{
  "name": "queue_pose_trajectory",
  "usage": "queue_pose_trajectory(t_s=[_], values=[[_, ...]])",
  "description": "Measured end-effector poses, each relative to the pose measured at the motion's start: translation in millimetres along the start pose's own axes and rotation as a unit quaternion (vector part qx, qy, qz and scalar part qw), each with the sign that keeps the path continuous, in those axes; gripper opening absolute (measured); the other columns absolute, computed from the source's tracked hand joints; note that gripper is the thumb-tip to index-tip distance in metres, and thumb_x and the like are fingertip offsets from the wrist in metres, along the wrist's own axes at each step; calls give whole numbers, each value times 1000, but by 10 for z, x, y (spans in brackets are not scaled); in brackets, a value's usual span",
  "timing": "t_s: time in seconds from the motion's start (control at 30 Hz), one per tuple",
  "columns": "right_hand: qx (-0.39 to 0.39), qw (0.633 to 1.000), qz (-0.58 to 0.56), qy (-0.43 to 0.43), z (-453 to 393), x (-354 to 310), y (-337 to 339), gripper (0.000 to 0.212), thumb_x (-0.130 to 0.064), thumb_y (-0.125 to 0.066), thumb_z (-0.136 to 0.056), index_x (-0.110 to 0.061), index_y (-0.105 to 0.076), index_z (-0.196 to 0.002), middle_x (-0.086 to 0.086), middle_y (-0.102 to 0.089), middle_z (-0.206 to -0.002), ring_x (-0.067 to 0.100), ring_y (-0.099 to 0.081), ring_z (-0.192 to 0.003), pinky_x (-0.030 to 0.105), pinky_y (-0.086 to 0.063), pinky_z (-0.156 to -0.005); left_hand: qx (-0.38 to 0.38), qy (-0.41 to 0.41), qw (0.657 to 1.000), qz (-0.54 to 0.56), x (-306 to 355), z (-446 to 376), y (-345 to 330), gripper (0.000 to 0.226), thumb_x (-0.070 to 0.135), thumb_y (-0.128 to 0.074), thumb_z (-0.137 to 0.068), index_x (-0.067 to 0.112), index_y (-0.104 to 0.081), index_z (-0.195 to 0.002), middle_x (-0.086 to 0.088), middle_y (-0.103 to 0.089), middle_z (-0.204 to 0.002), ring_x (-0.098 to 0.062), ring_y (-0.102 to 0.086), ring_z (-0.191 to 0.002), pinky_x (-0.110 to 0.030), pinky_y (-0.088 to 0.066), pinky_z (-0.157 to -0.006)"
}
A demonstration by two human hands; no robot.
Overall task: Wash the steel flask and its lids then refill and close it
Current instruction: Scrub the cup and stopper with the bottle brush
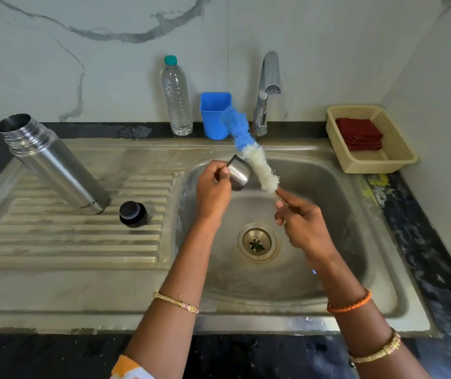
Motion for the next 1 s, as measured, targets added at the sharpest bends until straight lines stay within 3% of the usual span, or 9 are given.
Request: queue_pose_trajectory(t_s=[0.1, 0.2, 0.3, 0.47, 0.6, 0.7, 0.77, 0.83, 1.0], values=[[-15, 1000, 8, 3, 64, -5, 37, 33, -13, -50, -97, -22, -56, -128, 0, -47, -59, 0, -37, -36, 8, -31, -40, -29, 72, 995, 59, -123, -16, 31, 24, 15, -45, -101, 25, -55, -82, -5, -57, -91, -8, -59, -81, -21, -47, -65], [-28, 1000, 7, -5, 137, 86, 22, 33, -13, -50, -97, -22, -56, -128, 3, -45, -58, 1, -35, -35, 9, -32, -39, -97, 255, 915, 296, -332, 57, -100, 14, 23, -41, -103, 17, -53, -106, -8, -59, -115, -30, -63, -97, -44, -57, -67], [-46, 999, 14, -4, 224, 172, 19, 32, -11, -50, -97, -26, -57, -124, 1, -43, -56, 1, -36, -35, 7, -33, -41, -54, 291, 877, 378, -420, 26, -104, 34, 29, -56, -95, 8, -51, -122, -19, -56, -118, -31, -63, -93, -43, -60, -66], [-67, 998, 11, -12, 312, 160, 144, 31, -7, -51, -96, -22, -57, -122, 3, -44, -56, 0, -40, -36, 6, -37, -46, -15, 277, 888, 367, -434, -108, -47, 41, 54, -59, -87, 15, -60, -98, -7, -62, -88, -16, -57, -76, -28, -43, -66], [-68, 995, 75, 23, 300, 137, 337, 29, -12, -55, -94, -24, -62, -119, -9, -51, -52, -1, -46, -50, 6, -39, -62, -20, 303, 871, 385, -403, -295, -21, 40, 51, -49, -93, 12, -59, -100, -16, -64, -103, -29, -58, -96, -38, -47, -83], [-79, 978, 181, 63, 305, 55, 460, 30, -16, -59, -92, -30, -62, -119, -23, -55, -52, -8, -50, -57, 4, -39, -67, -24, 312, 900, 302, -363, -417, 45, 35, 44, -50, -92, 11, -61, -94, -14, -65, -100, -27, -60, -97, -39, -48, -90], [-51, 955, 268, 117, 335, -57, 548, 34, -18, -59, -92, -37, -60, -120, -31, -60, -70, -14, -58, -70, 4, -40, -67, -20, 330, 911, 248, -361, -471, 81, 33, 42, -52, -91, 11, -60, -95, -12, -65, -97, -25, -60, -89, -39, -51, -81], [-4, 904, 388, 179, 408, -149, 574, 39, -20, -59, -91, -44, -58, -122, -23, -68, -95, 3, -66, -86, 24, -51, -68, -4, 351, 910, 222, -410, -516, 114, 35, 42, -50, -90, 11, -57, -105, -12, -63, -104, -27, -59, -89, -41, -50, -79], [71, 812, 502, 290, 572, -74, 362, 50, -11, -72, -75, -39, -65, -117, -10, -66, -73, 25, -59, -49, 31, -47, -37, -33, 379, 916, 131, -445, -484, 95, 39, 43, -57, -87, 10, -57, -107, -13, -66, -101, -28, -63, -92, -42, -50, -90]])
Point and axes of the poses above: each hand's wrist, its own z-axis away from the middle knuckle, its own y-axis out of the back of the hand, x = y × z, the point moved 6 cm from there along -z, towards the middle knuckle
